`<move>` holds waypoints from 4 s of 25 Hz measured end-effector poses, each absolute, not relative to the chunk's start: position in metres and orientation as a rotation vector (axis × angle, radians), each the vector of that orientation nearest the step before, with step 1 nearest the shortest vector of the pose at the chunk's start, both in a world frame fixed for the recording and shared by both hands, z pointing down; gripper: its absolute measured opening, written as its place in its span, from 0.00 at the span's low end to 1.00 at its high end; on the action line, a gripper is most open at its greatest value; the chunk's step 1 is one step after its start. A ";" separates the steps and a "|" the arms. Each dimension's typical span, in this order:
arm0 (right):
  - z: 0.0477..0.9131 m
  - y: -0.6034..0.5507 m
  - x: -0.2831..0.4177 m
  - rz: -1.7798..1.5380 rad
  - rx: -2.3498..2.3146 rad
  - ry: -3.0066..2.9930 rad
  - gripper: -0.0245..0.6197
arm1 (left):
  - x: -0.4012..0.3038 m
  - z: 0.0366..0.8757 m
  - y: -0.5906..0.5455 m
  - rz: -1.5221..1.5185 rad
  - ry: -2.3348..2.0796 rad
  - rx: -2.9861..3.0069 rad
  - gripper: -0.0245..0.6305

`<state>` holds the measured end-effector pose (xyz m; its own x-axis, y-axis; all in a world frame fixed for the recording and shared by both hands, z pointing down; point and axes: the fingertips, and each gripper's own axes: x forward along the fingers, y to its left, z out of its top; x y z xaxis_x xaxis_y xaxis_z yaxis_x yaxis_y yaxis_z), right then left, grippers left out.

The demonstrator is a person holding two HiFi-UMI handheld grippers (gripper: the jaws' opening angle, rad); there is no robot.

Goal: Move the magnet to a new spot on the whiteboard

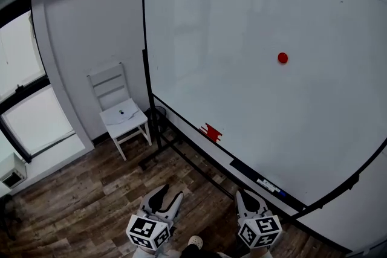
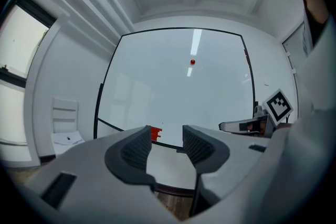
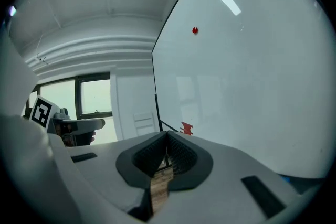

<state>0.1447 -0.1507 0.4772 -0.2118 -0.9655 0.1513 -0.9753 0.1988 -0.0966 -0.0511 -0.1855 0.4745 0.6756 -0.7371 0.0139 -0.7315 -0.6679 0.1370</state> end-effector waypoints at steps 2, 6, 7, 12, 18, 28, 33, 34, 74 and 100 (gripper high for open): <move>0.475 -0.172 0.156 0.256 1.953 -2.374 0.08 | -0.041 0.474 -0.207 -0.067 -1.194 2.760 0.33; 0.473 -0.206 0.174 0.254 1.993 -2.344 0.08 | -0.024 0.475 -0.246 -0.054 -1.153 2.778 0.33; 0.473 -0.212 0.178 0.252 2.001 -2.338 0.08 | -0.020 0.475 -0.254 -0.054 -1.143 2.784 0.33; 0.468 -0.235 0.199 0.232 2.048 -2.310 0.08 | 0.008 0.469 -0.290 -0.075 -1.101 2.819 0.33; 0.459 -0.246 0.227 0.179 2.141 -2.251 0.08 | 0.051 0.461 -0.315 -0.109 -0.959 2.894 0.33; 0.450 -0.224 0.258 0.149 2.381 -2.040 0.08 | 0.129 0.439 -0.323 -0.113 -0.581 3.024 0.33; 0.444 -0.210 0.261 0.174 2.538 -1.890 0.08 | 0.150 0.419 -0.325 -0.062 -0.400 3.095 0.33; 0.442 -0.209 0.258 0.174 2.560 -1.870 0.08 | 0.151 0.414 -0.324 -0.055 -0.371 3.113 0.33; 0.305 -0.165 0.303 -0.259 2.686 -1.651 0.08 | 0.232 0.162 -0.309 -0.602 -0.418 3.466 0.33; 0.324 -0.154 0.318 -0.203 2.730 -1.655 0.08 | 0.266 0.138 -0.332 -0.517 -0.833 3.558 0.30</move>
